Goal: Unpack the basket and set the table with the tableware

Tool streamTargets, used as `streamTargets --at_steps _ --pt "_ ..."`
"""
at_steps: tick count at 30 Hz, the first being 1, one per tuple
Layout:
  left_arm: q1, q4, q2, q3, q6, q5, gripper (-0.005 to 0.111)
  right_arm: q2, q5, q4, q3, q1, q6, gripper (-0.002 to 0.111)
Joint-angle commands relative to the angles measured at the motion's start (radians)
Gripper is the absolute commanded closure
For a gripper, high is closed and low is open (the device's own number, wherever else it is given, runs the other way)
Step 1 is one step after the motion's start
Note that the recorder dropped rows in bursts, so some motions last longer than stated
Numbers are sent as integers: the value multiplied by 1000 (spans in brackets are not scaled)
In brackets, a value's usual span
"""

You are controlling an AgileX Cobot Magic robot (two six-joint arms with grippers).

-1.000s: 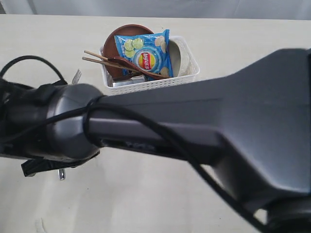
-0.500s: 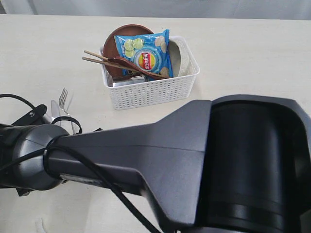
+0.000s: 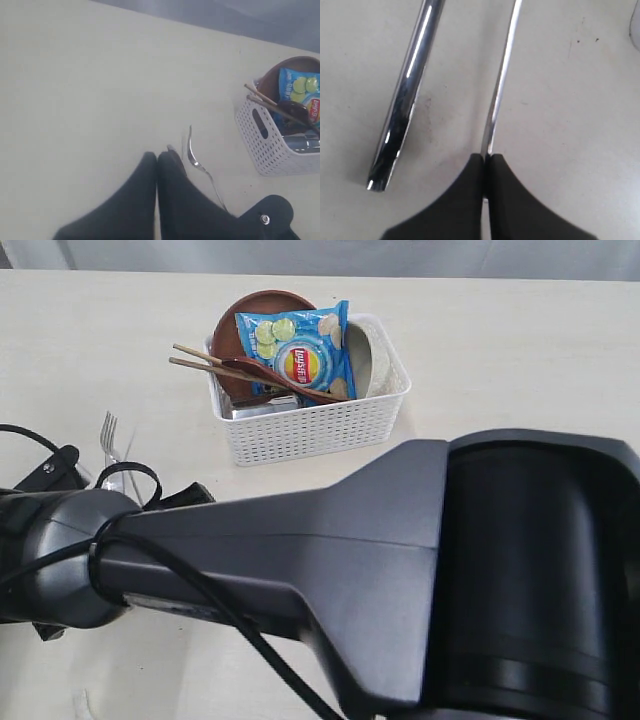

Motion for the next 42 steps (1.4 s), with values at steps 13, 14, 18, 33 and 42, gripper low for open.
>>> streamTargets --at_steps 13,14,18,33,42 --pt "-7 6 -6 -7 -9 5 107 -31 7 -41 39 -56 -10 109" --pt "-7 6 -6 -7 -9 5 107 -37 7 -53 50 -58 -10 109" --pt "-7 -3 -6 -7 -9 -6 107 -69 7 -67 89 -60 -2 109" --pt "-7 -21 -6 -5 -3 -13 107 2 7 -6 94 -23 37 109" --pt "-7 -21 -6 -5 -3 -17 107 11 7 -51 94 1 39 106"
